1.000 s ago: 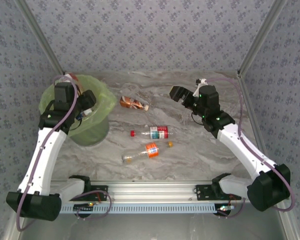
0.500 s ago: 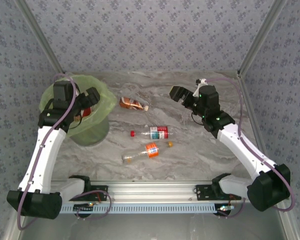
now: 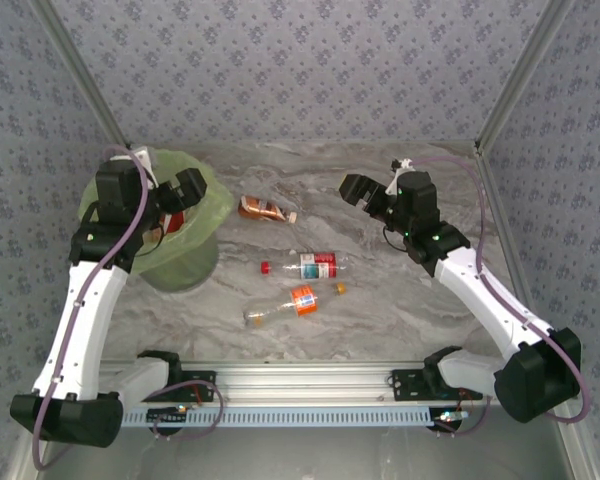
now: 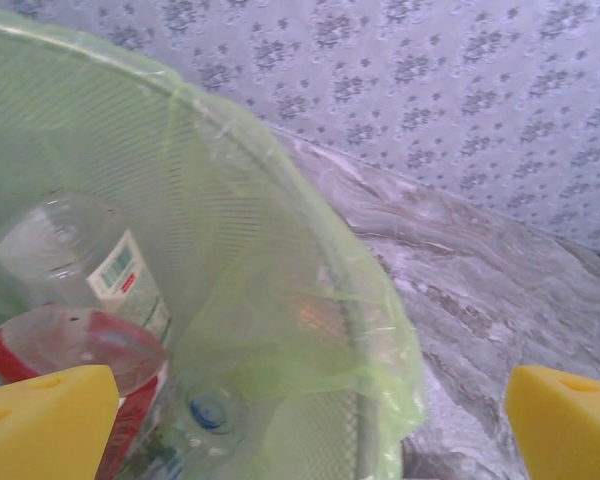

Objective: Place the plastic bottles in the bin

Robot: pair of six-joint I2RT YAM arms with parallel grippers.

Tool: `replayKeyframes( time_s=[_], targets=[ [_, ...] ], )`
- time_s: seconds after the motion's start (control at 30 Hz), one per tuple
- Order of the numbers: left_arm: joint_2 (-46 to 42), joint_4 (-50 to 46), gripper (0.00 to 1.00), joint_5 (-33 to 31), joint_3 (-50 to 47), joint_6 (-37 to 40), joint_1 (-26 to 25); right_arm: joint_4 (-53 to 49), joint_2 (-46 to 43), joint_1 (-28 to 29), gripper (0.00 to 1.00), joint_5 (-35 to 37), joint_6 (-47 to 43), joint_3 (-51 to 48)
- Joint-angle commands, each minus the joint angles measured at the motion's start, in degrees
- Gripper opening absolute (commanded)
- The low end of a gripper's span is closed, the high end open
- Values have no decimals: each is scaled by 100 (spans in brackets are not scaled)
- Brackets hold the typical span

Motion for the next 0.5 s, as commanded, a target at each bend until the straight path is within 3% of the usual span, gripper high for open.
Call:
replayKeyframes(
  time_s=[0.0, 0.23, 0.47],
  targets=[
    [-108, 378, 99, 510, 248, 254, -162, -39, 0, 33, 99, 118, -103, 97],
    [163, 470, 99, 1028, 727, 677, -881, -173, -40, 25, 99, 192, -237, 92],
    [836, 381, 99, 254, 1249, 1063, -2026, -249, -196, 6, 99, 331, -312, -22]
  ],
)
